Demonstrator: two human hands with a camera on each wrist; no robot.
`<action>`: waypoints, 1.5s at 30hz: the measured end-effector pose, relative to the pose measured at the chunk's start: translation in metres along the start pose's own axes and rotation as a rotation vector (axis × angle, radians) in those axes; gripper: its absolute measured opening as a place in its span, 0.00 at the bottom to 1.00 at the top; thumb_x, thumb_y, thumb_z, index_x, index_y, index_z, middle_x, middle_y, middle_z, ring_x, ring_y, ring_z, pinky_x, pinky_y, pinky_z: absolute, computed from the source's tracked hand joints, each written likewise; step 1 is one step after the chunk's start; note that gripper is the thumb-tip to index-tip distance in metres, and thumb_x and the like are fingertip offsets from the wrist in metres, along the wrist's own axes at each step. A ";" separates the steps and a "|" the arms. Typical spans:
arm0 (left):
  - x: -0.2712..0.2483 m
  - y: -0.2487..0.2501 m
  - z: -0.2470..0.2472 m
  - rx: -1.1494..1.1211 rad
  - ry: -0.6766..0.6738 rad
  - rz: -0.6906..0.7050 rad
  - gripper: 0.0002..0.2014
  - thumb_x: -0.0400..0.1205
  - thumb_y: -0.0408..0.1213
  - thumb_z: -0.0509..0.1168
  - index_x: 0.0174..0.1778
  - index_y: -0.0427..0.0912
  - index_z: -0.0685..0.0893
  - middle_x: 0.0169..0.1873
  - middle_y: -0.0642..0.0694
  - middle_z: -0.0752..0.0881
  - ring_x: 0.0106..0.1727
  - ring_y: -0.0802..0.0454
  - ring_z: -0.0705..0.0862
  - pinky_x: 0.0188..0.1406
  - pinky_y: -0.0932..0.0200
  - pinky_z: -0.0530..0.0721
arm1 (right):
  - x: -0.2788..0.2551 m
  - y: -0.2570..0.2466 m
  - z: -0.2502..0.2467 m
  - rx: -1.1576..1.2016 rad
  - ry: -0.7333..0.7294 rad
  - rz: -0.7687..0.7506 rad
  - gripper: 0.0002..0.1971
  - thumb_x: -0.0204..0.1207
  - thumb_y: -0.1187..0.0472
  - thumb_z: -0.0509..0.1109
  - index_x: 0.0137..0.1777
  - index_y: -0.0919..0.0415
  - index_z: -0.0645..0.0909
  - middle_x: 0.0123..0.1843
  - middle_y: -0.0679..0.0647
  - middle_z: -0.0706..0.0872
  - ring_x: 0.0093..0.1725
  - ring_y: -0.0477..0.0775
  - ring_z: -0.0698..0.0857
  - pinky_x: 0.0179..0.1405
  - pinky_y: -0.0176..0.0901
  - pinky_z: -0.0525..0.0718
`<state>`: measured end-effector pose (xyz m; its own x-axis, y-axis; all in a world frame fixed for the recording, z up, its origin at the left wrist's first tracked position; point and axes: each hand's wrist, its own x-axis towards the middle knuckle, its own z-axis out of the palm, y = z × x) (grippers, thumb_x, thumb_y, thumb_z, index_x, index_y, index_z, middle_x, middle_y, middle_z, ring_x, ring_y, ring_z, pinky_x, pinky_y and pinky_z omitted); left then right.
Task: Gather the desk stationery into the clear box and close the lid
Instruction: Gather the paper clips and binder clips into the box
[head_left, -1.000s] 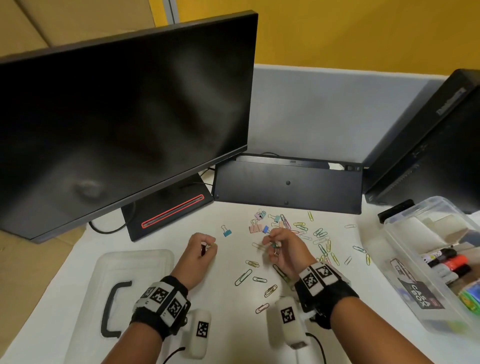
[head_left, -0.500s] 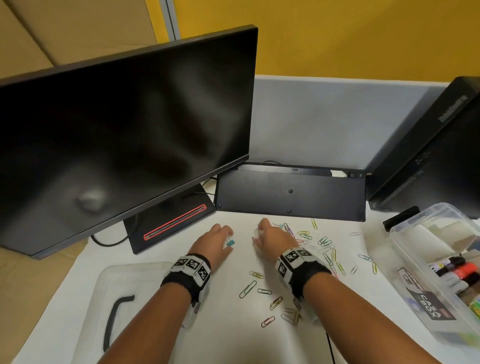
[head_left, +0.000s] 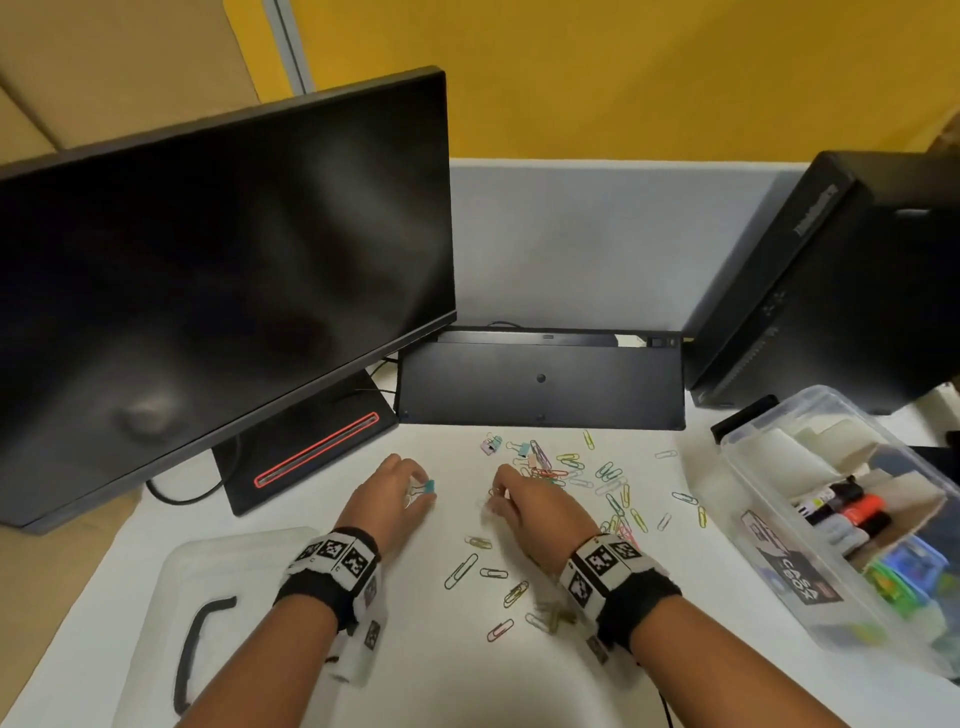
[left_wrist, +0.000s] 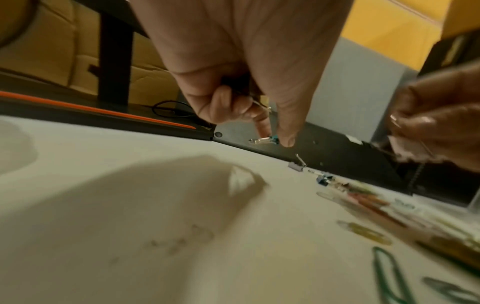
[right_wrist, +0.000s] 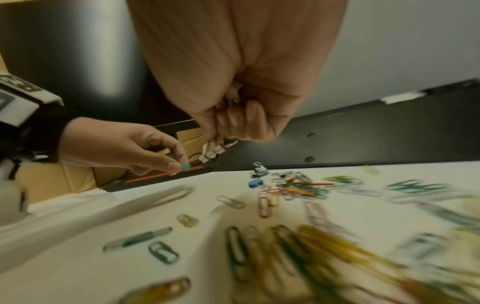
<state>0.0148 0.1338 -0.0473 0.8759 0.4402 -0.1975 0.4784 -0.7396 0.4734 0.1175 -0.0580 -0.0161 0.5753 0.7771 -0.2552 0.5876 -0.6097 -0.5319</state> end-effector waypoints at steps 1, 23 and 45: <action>-0.007 -0.001 0.001 -0.053 0.018 -0.007 0.09 0.80 0.47 0.66 0.53 0.50 0.79 0.50 0.52 0.77 0.47 0.52 0.82 0.46 0.61 0.77 | -0.012 0.009 -0.004 0.003 0.015 0.013 0.08 0.85 0.52 0.54 0.53 0.55 0.71 0.45 0.54 0.85 0.42 0.57 0.82 0.43 0.50 0.82; -0.068 0.067 0.031 -0.279 0.184 -0.070 0.07 0.79 0.44 0.68 0.51 0.51 0.81 0.47 0.52 0.81 0.46 0.56 0.79 0.46 0.60 0.76 | -0.076 0.165 -0.218 -0.212 0.305 0.782 0.11 0.80 0.63 0.65 0.58 0.67 0.80 0.45 0.61 0.81 0.43 0.61 0.80 0.41 0.50 0.77; -0.080 0.105 0.044 -0.263 0.131 0.025 0.06 0.80 0.42 0.67 0.51 0.52 0.81 0.46 0.55 0.80 0.45 0.60 0.80 0.40 0.70 0.74 | -0.175 0.195 -0.185 -0.227 0.253 0.581 0.19 0.84 0.60 0.55 0.72 0.64 0.71 0.72 0.62 0.73 0.71 0.63 0.72 0.69 0.54 0.71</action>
<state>-0.0027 -0.0014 -0.0196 0.8636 0.4981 -0.0785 0.4092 -0.6013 0.6863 0.2370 -0.3414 0.0743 0.9334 0.2696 -0.2366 0.2319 -0.9568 -0.1754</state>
